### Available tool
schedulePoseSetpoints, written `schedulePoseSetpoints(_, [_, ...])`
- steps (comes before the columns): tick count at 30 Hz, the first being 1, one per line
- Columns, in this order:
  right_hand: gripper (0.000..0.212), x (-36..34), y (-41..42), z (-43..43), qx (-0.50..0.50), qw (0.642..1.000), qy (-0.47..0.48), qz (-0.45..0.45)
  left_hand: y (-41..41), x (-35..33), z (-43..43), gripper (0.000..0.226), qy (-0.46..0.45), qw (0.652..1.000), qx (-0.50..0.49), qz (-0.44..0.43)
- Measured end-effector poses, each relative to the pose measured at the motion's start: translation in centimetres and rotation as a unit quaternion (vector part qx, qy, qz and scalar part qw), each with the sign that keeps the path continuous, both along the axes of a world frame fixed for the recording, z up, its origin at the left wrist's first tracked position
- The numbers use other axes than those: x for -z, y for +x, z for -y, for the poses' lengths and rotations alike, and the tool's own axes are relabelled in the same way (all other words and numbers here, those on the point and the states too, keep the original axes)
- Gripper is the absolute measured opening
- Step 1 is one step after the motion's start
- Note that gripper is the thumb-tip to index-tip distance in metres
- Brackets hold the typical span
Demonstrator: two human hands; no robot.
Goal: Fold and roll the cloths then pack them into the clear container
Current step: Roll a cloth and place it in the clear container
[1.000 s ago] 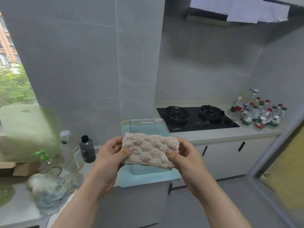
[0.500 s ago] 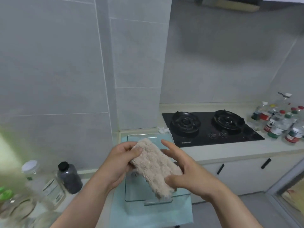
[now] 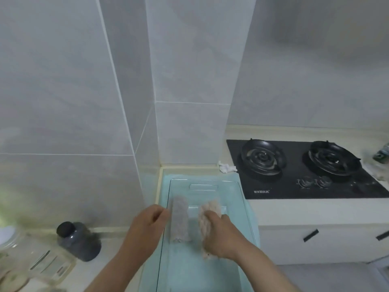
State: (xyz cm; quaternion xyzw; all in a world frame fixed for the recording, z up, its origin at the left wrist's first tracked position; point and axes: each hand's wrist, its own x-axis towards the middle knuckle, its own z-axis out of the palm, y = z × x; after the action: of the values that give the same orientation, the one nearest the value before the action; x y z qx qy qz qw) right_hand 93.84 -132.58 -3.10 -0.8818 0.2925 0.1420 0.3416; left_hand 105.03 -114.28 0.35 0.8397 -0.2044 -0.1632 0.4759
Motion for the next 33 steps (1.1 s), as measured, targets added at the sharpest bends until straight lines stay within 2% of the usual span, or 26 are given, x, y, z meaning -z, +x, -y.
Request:
schedulePoseSetpoints(4, [0.090,4.6,2.9,-0.1,-0.009,0.996,-0.059,-0.060,0.5,2.8,-0.8,0.016,0.042,0.998,0.041,0.021])
schedulePoseSetpoints(9, [0.079,7.7,6.2,0.3,-0.032,0.992,-0.115,-0.039,0.8,4.2,-1.7,0.009,0.055,0.992,0.111,-0.037])
schedulePoseSetpoints(11, [0.085,8.8,7.1,0.4,-0.032,0.996,-0.078,-0.020,1.0,4.3,-2.0,0.010,0.052,0.990,0.118,-0.062])
schedulePoseSetpoints(13, [0.094,9.0,7.4,0.3,-0.014,1.000,0.007,0.026,1.4,4.4,-2.1,0.014,0.046,0.988,0.113,-0.092])
schedulePoseSetpoints(15, [0.090,8.4,7.2,0.0,0.088,0.989,0.083,0.084,1.6,4.4,-2.2,0.019,0.039,0.986,0.104,-0.122])
schedulePoseSetpoints(17, [0.078,8.4,6.6,0.1,0.225,0.962,0.095,0.124,1.8,4.3,-2.1,0.022,0.042,0.984,0.098,-0.143])
schedulePoseSetpoints(19, [0.060,8.6,6.2,0.3,0.323,0.918,0.166,0.158,1.8,4.1,-1.8,0.024,0.042,0.983,0.087,-0.155])
schedulePoseSetpoints(20, [0.055,8.9,6.3,0.4,0.365,0.880,0.241,0.188,1.8,3.9,-1.7,0.026,0.040,0.983,0.079,-0.162])
schedulePoseSetpoints(22, [0.061,10.3,7.1,0.8,0.426,0.805,0.352,0.217,1.8,3.8,-1.7,0.028,0.035,0.981,0.058,-0.183])
schedulePoseSetpoints(23, [0.062,10.9,7.7,1.0,0.435,0.789,0.370,0.227,1.8,3.8,-1.7,0.027,0.034,0.979,0.049,-0.194])
schedulePoseSetpoints(26, [0.064,12.8,9.6,0.5,0.414,0.783,0.394,0.245,1.8,3.8,-1.7,0.021,0.019,0.970,0.021,-0.242])
schedulePoseSetpoints(28, [0.056,13.2,10.3,-0.5,0.410,0.784,0.397,0.245,1.7,3.6,-1.7,0.022,-0.002,0.959,0.009,-0.283])
schedulePoseSetpoints(33, [0.048,12.0,11.6,-2.2,0.366,0.813,0.389,0.233,1.6,3.5,-1.9,0.027,-0.021,0.951,0.006,-0.308])
